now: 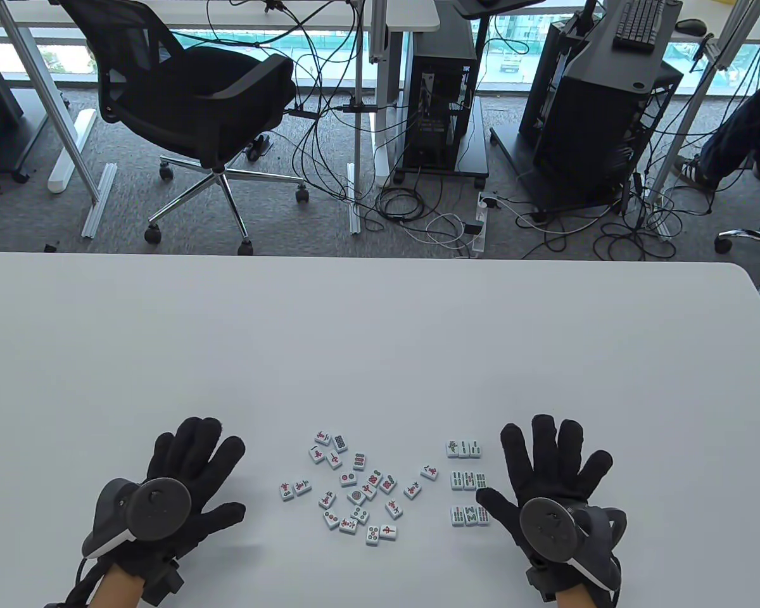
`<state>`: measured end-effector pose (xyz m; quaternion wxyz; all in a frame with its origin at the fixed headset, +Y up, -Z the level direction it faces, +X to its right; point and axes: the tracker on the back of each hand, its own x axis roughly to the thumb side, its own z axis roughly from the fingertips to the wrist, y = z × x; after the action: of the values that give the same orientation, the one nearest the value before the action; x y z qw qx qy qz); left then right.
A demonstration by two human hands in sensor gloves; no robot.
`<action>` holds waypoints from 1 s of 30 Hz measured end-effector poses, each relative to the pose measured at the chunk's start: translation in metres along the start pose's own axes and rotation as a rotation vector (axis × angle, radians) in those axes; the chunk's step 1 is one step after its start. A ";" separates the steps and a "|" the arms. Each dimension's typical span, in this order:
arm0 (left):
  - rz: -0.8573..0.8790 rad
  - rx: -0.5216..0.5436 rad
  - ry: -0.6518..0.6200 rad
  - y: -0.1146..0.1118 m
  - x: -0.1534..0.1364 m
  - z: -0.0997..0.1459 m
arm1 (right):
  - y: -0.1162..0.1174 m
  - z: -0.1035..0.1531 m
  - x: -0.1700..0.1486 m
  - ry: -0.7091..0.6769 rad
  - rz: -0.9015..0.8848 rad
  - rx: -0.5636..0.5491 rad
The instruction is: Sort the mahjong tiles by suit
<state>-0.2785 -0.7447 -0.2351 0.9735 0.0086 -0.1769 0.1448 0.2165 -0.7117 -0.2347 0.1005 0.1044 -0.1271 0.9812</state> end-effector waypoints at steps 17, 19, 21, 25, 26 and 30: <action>-0.279 -0.049 0.082 0.007 0.061 -0.124 | 0.001 0.001 0.002 -0.024 -0.027 0.004; -0.359 -0.076 0.099 -0.004 0.067 -0.136 | 0.001 0.001 0.002 -0.020 -0.031 0.009; -0.429 -0.118 0.115 -0.015 0.073 -0.146 | 0.000 0.002 0.002 -0.018 -0.036 0.010; -0.516 -0.149 0.166 -0.030 0.080 -0.160 | 0.000 0.002 0.001 -0.013 -0.043 0.012; -0.513 -0.159 0.170 -0.032 0.081 -0.162 | 0.000 0.002 0.001 -0.014 -0.044 0.013; -0.522 -0.221 0.164 -0.044 0.087 -0.168 | 0.000 0.002 0.001 -0.018 -0.050 0.010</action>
<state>-0.1306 -0.7507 -0.3610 0.9839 -0.0640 -0.1042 -0.1306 0.2159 -0.7119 -0.2328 0.1236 0.1167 -0.1202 0.9781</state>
